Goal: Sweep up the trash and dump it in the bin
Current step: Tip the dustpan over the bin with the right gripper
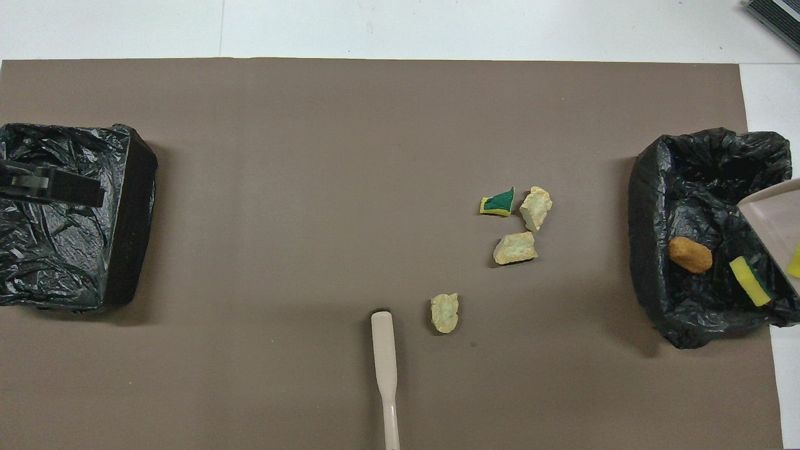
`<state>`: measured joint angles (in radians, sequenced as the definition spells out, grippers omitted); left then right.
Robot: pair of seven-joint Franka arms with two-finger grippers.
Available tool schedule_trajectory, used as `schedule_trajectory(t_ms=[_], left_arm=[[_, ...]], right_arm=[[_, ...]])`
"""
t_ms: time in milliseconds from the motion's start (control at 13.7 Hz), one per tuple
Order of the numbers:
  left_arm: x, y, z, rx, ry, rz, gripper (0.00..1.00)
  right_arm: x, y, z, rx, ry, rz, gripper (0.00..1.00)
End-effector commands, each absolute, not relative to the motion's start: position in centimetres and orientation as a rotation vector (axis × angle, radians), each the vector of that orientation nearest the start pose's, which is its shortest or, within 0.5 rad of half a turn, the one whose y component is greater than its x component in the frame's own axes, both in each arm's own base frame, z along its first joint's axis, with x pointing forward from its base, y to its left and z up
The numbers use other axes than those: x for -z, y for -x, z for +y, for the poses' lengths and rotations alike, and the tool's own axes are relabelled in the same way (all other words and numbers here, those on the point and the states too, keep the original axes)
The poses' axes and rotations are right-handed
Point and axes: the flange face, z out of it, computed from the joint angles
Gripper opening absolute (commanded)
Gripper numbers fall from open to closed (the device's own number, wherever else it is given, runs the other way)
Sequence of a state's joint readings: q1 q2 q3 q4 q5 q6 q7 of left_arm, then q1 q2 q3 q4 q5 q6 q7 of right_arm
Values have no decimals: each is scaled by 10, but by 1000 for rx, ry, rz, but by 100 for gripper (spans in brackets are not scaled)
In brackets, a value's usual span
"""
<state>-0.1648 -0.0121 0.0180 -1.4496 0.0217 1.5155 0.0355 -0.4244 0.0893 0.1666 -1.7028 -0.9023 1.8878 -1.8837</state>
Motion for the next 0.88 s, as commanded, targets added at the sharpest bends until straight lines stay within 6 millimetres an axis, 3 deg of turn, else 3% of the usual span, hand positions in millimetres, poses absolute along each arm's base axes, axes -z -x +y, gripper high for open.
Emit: schedule_trajectory(t_ms=[0,146,586,805], left_arm=[[-688,-533,-77,107,3099,293,100],[-688,-533,-77,108,3099,293,100],[-687,-533,-77,105,3099,293,100],[-687,-533,-77,105,3099,293,100]], right_arm=[[-555,-542,-178,940,-1452,1918,0],[-550,-531,-160,943,-1432,1874,0],[-576,-524,-168,998,-1372,1810,0],[-581,-527,-161,944,-1396,1822,0]])
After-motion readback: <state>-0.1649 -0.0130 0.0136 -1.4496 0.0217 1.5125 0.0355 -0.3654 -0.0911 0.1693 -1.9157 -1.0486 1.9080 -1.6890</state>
